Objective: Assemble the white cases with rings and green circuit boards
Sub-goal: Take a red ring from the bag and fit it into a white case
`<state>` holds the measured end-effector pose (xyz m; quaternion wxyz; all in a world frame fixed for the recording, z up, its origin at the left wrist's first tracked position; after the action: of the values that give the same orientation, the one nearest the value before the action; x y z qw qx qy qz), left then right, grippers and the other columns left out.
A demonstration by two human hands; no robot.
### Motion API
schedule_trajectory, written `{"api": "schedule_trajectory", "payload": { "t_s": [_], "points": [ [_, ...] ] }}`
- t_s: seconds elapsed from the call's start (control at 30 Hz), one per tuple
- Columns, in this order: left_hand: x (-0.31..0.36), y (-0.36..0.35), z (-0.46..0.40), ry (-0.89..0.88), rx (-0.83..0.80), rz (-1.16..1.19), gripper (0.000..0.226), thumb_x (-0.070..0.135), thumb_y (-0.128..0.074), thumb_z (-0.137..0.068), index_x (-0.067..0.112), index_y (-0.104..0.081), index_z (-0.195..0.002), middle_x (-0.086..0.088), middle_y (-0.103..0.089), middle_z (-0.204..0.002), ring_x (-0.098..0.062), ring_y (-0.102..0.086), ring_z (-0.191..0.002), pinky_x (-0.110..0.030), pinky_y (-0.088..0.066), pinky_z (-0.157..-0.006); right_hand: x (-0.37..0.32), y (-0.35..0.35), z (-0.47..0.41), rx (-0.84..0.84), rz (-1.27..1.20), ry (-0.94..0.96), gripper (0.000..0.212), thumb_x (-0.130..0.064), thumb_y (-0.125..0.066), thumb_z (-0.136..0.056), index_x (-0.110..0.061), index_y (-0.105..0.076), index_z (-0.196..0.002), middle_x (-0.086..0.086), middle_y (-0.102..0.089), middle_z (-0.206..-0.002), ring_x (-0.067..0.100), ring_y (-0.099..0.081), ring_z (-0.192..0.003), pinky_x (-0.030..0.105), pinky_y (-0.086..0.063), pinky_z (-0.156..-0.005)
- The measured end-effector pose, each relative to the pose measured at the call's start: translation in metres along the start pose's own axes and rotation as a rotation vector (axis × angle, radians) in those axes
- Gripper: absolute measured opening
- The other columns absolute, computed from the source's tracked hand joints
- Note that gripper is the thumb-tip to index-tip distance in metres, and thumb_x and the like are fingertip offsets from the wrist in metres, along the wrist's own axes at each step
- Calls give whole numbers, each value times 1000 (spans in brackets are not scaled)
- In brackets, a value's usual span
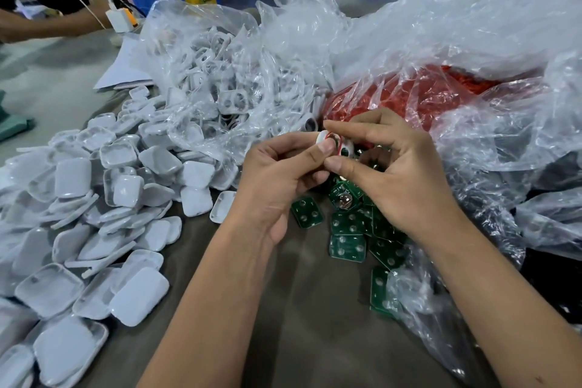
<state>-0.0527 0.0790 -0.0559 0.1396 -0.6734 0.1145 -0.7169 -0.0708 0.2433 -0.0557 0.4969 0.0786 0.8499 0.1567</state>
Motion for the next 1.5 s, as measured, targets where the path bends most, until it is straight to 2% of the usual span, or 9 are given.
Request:
{"api": "schedule_trajectory", "payload": {
  "t_s": [0.1, 0.27, 0.4, 0.53, 0.63, 0.73, 0.87, 0.93, 1.5],
  "points": [
    [-1, 0, 0, 34, 13, 44, 23, 20, -84, -64, 11, -80, -85, -6, -73, -78, -11, -68, -66, -19, -58, -62, 0, -1, 1, 23, 73, 62, 45, -30, -88, -77, -27, -77, -120, -11, -67, -107, 13, -67, -103, 38, -59, -85],
    [1, -5, 0, 44, 51, 96, 16, 23, -82, -69, 13, -80, -81, -10, -72, -83, -15, -68, -67, -23, -57, -59, 0, -1, 1, 104, 55, 113, 41, -25, -90, -78, -22, -78, -117, -11, -70, -105, 10, -69, -100, 22, -59, -79],
    [1, -7, -1, -8, 114, 62, 16, 24, -82, -71, 14, -80, -83, -9, -75, -81, -13, -62, -62, -20, -54, -55, 5, 1, 0, 173, 6, 102, 20, -9, -85, -84, -16, -81, -103, -8, -76, -100, 13, -74, -94, 26, -61, -78],
    [-1, -6, -3, -32, 136, 28, 11, 18, -79, -86, 17, -75, -96, -9, -75, -84, -17, -60, -64, -24, -52, -50, 7, 0, 1, 187, -114, 45, 19, -3, -82, -86, -19, -81, -96, -6, -79, -90, 12, -76, -80, 20, -59, -67],
    [-2, -7, -4, -198, 150, -171, 28, 7, -59, -101, 27, -74, -88, 1, -70, -78, -13, -54, -59, -22, -42, -47, 7, 1, 1, 250, -273, -4, 18, -4, -83, -86, -19, -80, -96, -2, -80, -88, 14, -76, -73, 22, -59, -58],
    [-1, -11, -1, -384, 137, -382, 40, 3, -50, -98, 25, -75, -76, 8, -66, -76, -1, -51, -59, -17, -38, -52, 6, 3, 1, 298, -346, -9, 15, -3, -83, -85, -16, -79, -92, 1, -79, -85, 19, -75, -65, 27, -60, -54],
    [-5, -21, 7, -599, 146, -547, 34, -1, -49, -89, 20, -76, -84, 1, -66, -84, -8, -58, -76, -25, -43, -70, 7, 2, 1, 360, -307, 0, 12, -2, -83, -85, -12, -77, -90, 2, -78, -80, 20, -74, -61, 32, -62, -56],
    [-8, -26, 10, -668, 148, -632, 33, -4, -51, -88, 15, -78, -92, -1, -64, -87, -13, -60, -82, -21, -43, -74, 7, 1, 2, 400, -279, 18, 10, -1, -82, -86, -9, -76, -90, 2, -78, -80, 19, -76, -63, 30, -62, -58],
    [-11, -32, 11, -701, 142, -640, 33, -9, -55, -90, 12, -79, -97, 4, -62, -86, -12, -61, -83, -18, -43, -76, 5, 3, 3, 521, -5, 102, 10, -2, -75, -87, -11, -74, -83, 7, -74, -83, 23, -75, -74, 39, -63, -65]
  ]
}}
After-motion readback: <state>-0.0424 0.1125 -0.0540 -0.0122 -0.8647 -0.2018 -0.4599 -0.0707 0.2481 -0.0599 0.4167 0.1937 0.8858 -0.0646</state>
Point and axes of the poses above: each hand's wrist, its own z-axis away from the middle knuckle, its own y-axis out of the back of the hand, x = y × z, the point moved 1 cm from there along -z, towards the middle knuckle
